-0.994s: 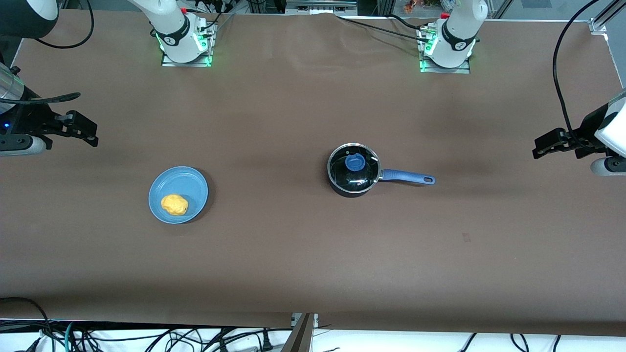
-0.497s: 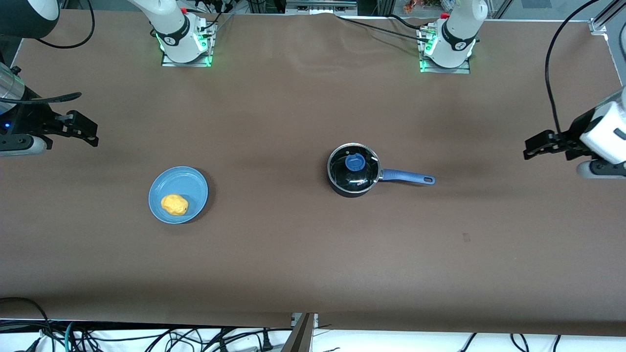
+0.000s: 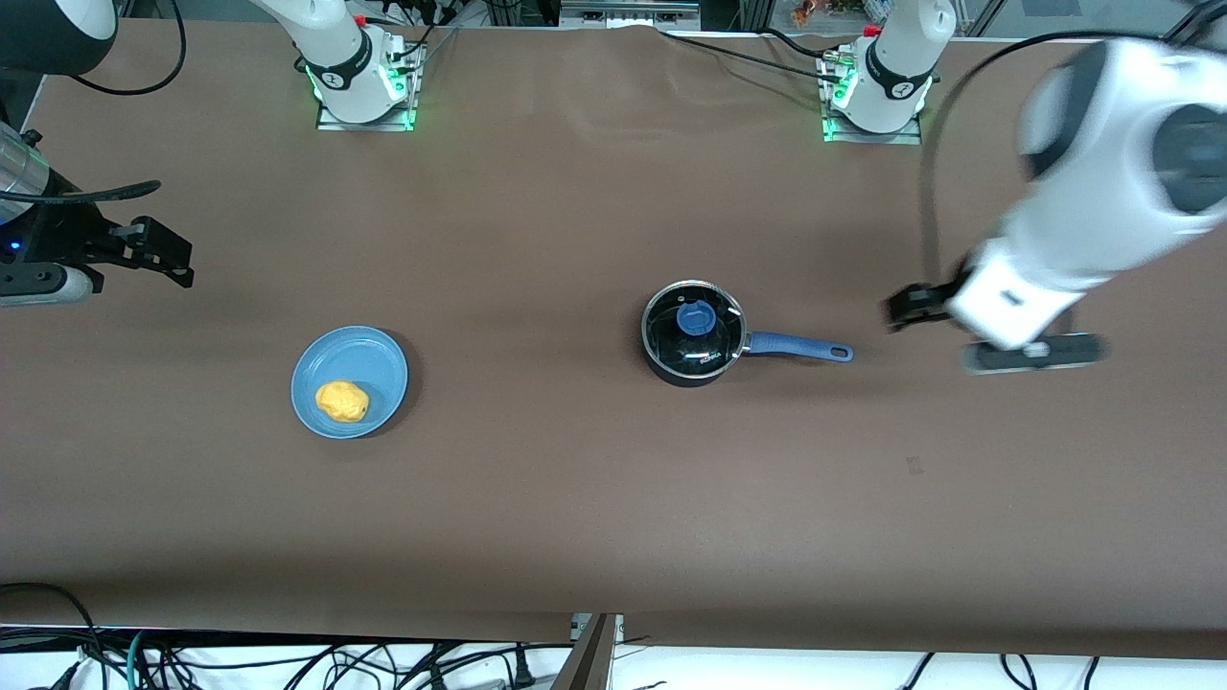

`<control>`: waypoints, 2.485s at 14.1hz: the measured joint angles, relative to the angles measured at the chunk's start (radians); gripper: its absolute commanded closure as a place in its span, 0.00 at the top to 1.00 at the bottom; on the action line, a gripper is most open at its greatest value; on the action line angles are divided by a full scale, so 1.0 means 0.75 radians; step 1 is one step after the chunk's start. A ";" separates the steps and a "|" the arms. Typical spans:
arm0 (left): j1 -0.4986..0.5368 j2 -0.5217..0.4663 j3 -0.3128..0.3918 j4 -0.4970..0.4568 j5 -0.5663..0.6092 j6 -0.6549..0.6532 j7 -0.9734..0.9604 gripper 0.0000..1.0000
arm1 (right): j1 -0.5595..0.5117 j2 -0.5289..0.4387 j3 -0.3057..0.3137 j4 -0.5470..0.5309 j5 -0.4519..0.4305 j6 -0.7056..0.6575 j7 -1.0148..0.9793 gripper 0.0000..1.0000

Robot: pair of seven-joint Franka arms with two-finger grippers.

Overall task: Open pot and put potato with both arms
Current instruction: 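Reach the left gripper down to the blue knob of the glass lid, then grasp the lid knob with the left gripper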

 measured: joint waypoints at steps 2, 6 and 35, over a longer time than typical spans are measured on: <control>-0.073 0.072 -0.083 -0.012 0.000 0.132 -0.232 1.00 | 0.000 0.000 0.000 0.000 -0.001 0.000 0.000 1.00; -0.188 0.244 -0.127 -0.038 0.006 0.355 -0.387 1.00 | 0.000 0.000 0.000 0.001 -0.005 0.000 0.000 1.00; -0.234 0.292 -0.280 -0.415 0.403 0.669 -0.538 0.54 | 0.005 0.000 0.008 0.033 -0.005 0.010 0.001 1.00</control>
